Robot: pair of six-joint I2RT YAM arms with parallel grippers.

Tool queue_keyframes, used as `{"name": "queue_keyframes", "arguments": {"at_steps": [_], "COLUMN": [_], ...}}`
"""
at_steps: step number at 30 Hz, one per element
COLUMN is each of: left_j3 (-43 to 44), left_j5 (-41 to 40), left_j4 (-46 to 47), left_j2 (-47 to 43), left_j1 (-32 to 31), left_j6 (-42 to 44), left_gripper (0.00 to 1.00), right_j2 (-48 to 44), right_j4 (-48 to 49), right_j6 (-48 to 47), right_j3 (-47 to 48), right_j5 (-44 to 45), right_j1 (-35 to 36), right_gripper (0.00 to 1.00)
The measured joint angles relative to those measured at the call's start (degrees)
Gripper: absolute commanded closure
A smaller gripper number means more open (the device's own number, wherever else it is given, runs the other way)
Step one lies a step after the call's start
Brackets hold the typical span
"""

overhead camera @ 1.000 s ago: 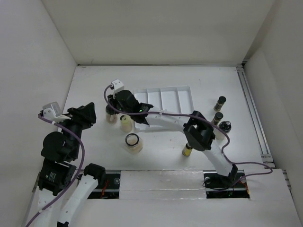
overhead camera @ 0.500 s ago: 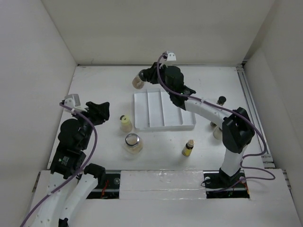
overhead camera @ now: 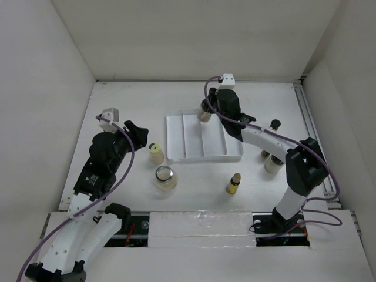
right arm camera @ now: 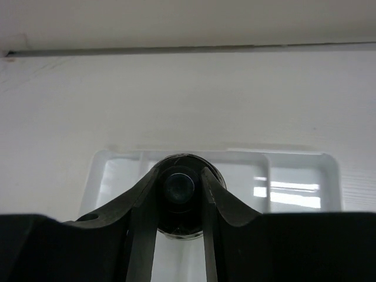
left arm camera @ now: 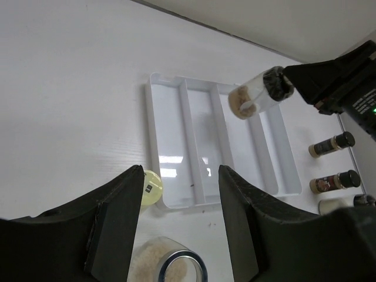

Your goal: Organize the condiment bottles

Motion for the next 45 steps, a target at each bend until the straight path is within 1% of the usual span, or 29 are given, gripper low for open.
{"name": "queue_keyframes", "arguments": {"at_steps": [6,11,17,25,34,35,37,39,40,42,43,45], "left_j3": [-0.3,-0.3,-0.4,-0.5,-0.5,-0.5,-0.5,-0.5,-0.5,-0.5,-0.5,-0.5], "left_j5": [0.5,1.1,1.6,1.7,1.8,1.8,1.9,1.9,1.9,1.9,1.9,2.0], "left_j4": [0.2,0.2,0.4,0.5,0.5,0.5,0.5,0.5,0.5,0.5,0.5,0.6], "left_j2": [0.0,0.0,0.0,0.0,0.0,0.0,0.0,0.0,0.0,0.0,0.0,0.1], "left_j1": [0.0,0.0,0.0,0.0,0.0,0.0,0.0,0.0,0.0,0.0,0.0,0.0], "left_j6": [0.5,0.9,1.0,1.0,1.0,1.0,1.0,1.0,1.0,1.0,1.1,1.1], "left_gripper": [0.5,0.5,0.49,0.49,0.49,0.49,0.49,0.49,0.49,0.48,0.48,0.48], "right_j2": [-4.5,-5.0,-4.4,-1.4,0.8,1.6,2.6,3.0,3.0,3.0,2.9,2.1], "right_j4": [-0.8,-1.2,-3.3,-3.3,-3.0,-3.0,-3.0,-2.6,-2.6,-2.8,-2.9,-3.4], "right_j6": [-0.3,0.5,1.6,2.8,3.3,3.3,3.5,3.5,3.8,4.0,4.0,4.1], "right_j3": [-1.5,-2.7,-4.3,-4.5,-5.0,-5.0,-5.0,-4.8,-4.8,-4.8,-4.8,-4.9], "right_j5": [5.2,7.8,8.0,6.9,8.3,8.5,8.6,8.6,8.6,8.3,8.2,7.8], "right_j1": [-6.3,-10.7,-11.2,-11.2,-12.0,-12.0,-12.0,-11.9,-11.9,-11.8,-11.8,-11.6], "right_gripper": [0.84,0.84,0.84,0.82,0.81,0.8,0.7,0.55,0.42,0.31,0.23,0.2]}}
